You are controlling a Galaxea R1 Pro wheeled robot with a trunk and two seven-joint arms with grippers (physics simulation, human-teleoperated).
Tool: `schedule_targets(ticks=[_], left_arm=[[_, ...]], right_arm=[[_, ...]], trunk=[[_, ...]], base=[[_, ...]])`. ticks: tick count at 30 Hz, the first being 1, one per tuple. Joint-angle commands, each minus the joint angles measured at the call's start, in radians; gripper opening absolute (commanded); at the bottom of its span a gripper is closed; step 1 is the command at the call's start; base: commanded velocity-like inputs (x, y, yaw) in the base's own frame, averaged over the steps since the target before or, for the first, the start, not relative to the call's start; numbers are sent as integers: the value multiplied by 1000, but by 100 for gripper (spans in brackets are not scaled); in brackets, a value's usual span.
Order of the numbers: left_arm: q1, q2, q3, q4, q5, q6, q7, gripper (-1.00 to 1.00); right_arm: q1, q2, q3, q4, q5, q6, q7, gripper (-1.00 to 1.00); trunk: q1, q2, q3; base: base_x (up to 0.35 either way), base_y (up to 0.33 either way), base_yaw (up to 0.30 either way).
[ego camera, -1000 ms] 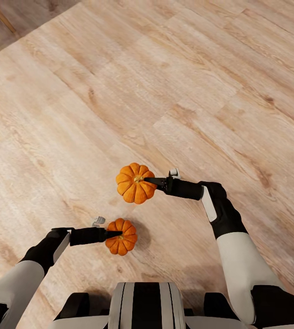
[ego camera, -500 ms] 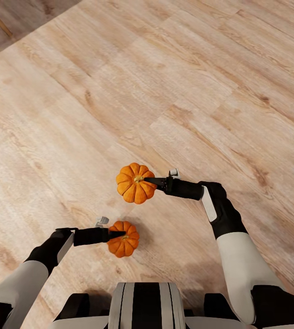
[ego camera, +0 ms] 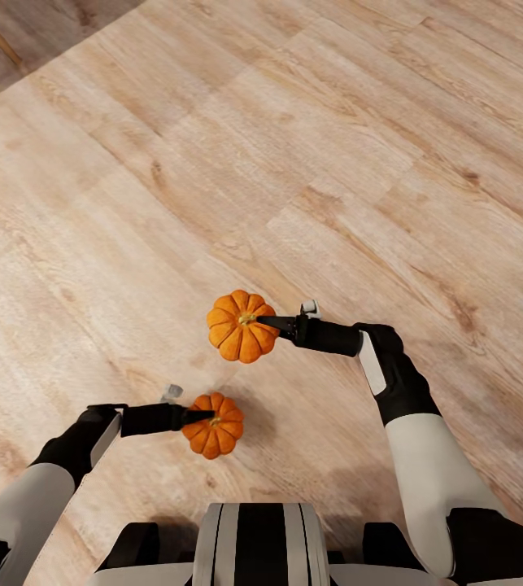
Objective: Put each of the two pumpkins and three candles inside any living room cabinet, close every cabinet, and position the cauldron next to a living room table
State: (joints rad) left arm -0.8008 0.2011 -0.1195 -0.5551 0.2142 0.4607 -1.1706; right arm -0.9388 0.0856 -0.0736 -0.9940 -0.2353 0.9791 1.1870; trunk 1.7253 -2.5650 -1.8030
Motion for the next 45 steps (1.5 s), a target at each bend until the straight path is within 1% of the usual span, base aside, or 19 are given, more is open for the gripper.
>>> schedule_targets(ticks=[1,4,8,10,12,16,18,19,22,25,26,28,32,35,38,40,42,44,45], left_arm=[[0,7,1,-1,0,-1,-12,-100],[-1,22,4,-5,2,0,-44,-100],[-1,28,3,-37,2,1,-63,-100],[-1,43,3,-45,3,2,-67,-100],[-1,50,4,-53,3,2,-87,-100],[-1,55,4,-64,4,12,-129,-100],[-1,55,6,-79,2,44,-135,-100],[0,71,5,-103,2,55,-136,-100],[0,86,6,-125,3,66,-136,-100],[0,90,9,-138,4,95,-136,-100],[0,92,9,-157,3,121,-136,-100],[1,94,9,-171,1,145,-136,-100],[2,95,18,-176,1,157,-136,-100],[2,92,41,-176,2,160,-135,-100],[2,89,50,-185,3,161,-135,-100],[2,90,50,-219,3,177,-135,-100],[2,93,48,-261,0,211,-135,-100],[2,99,49,-310,-4,287,-135,-100],[2,101,49,-320,-5,302,-135,-100]], right_arm=[[0,-1,0,0,-2,0,0,-100],[0,-1,0,0,-2,1,0,-100],[0,-2,0,0,-2,1,0,-100],[0,-4,0,0,-1,0,0,-100],[0,-6,-1,0,-1,0,0,-100],[0,-10,-2,0,-1,0,-2,-100],[0,-10,-2,0,-1,0,-3,-100],[0,-12,-3,0,0,0,-5,-100],[0,-13,-3,0,1,0,-9,-100],[0,-15,-3,1,2,0,-11,-100],[0,-18,-3,3,2,0,-12,-100],[0,-20,-3,5,2,0,-13,-100],[0,-17,-2,10,6,-2,-15,-100],[0,-13,-2,12,8,-6,-23,-100],[0,-10,-2,11,9,-6,-35,-100],[0,-9,-2,7,11,-7,-59,-100],[0,-11,-2,6,10,-7,-107,-100],[1,-16,-4,3,10,-20,-212,-100],[0,-17,-5,2,10,-27,-243,-100]], trunk=[[0,0,0],[0,0,0],[0,0,0],[0,0,0],[0,0,0],[0,0,0],[0,0,0],[0,0,0],[0,0,0],[0,0,0],[0,0,0],[0,0,0],[0,0,0],[-1,1,12],[-3,1,23],[-4,2,31],[-4,2,39],[-5,3,46],[-6,3,50]], base=[[0,0,0],[0,0,0],[0,0,0],[0,0,0],[0,0,0],[0,0,0],[0,0,0],[0,0,0],[0,0,0],[0,0,0],[0,0,0],[0,0,0],[0,0,0],[0,0,0],[0,0,0],[0,0,0],[0,0,0],[0,0,0],[0,0,0]])
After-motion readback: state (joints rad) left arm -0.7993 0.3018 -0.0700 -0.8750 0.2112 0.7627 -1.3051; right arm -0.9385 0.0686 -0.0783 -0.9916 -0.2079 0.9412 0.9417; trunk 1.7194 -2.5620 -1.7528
